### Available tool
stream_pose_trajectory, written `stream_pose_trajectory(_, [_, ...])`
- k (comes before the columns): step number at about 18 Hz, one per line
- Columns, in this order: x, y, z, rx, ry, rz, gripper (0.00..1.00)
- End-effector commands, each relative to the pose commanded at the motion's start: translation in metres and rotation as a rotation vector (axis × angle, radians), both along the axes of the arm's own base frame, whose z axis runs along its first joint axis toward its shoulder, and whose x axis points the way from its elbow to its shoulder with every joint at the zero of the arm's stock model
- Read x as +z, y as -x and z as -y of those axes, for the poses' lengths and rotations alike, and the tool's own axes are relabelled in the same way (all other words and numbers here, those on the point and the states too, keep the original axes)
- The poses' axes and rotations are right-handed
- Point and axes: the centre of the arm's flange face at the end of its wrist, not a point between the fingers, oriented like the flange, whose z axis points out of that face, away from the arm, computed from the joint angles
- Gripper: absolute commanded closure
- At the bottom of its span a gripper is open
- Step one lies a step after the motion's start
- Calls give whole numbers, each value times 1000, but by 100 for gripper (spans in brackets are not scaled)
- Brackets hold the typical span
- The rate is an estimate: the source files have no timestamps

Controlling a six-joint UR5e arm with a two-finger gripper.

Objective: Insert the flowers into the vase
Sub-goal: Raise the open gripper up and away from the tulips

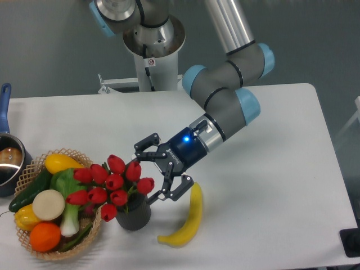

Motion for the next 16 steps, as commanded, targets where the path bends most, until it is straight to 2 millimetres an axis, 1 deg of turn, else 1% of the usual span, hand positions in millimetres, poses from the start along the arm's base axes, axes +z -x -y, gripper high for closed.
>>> stream_pose_trajectory(1, [-1, -2, 0, 5, 20, -12, 0])
stream_pose_trajectory(3, [10, -8, 7, 27, 53, -40, 0])
stream_pose_trajectory(6, [24, -2, 25, 97, 151, -145, 0])
stream_pose_trajectory(7, [32, -2, 30, 116, 168, -171, 0])
stream_pose_trajectory(8, [45, -3, 35, 144, 182, -188, 0])
stream_pose_trajectory(11, [68, 0, 55, 244, 258, -251, 0])
stream_pose_trajectory(13, [101, -12, 71, 299, 294, -326, 0])
stream_pose_trajectory(15, [125, -16, 86, 357, 341, -402, 0])
stream_pose_trajectory(16, [133, -17, 91, 380, 361, -431, 0])
